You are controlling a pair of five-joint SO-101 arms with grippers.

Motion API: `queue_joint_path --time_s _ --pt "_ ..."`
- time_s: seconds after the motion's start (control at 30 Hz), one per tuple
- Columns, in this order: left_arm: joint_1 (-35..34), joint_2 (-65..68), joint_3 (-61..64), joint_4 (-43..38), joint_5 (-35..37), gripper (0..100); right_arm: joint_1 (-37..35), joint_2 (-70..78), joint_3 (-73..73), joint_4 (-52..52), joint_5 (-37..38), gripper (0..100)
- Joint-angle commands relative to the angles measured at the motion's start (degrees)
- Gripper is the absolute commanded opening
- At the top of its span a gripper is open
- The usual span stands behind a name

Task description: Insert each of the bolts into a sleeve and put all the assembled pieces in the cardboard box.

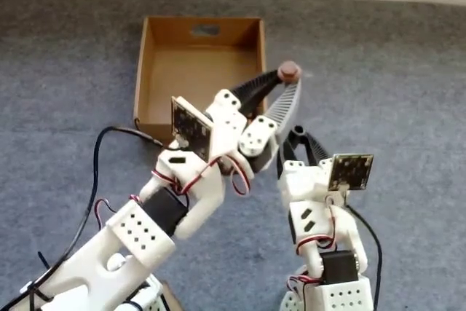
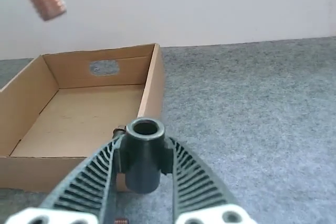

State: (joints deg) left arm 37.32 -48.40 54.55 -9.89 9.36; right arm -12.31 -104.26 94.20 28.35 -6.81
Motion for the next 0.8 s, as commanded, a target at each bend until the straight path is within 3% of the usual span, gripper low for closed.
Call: queue_joint_path --time_s 0.0,0.77 --pt "0.66 -1.89 -0.75 -0.70 0.00 1 -0.40 -0.66 -5.85 3.03 -0.70 0.8" --pt "0.75 -1.89 -0.66 -0.70 0.00 1 -0.13 -0.66 -10.59 8.40 -0.62 0.7"
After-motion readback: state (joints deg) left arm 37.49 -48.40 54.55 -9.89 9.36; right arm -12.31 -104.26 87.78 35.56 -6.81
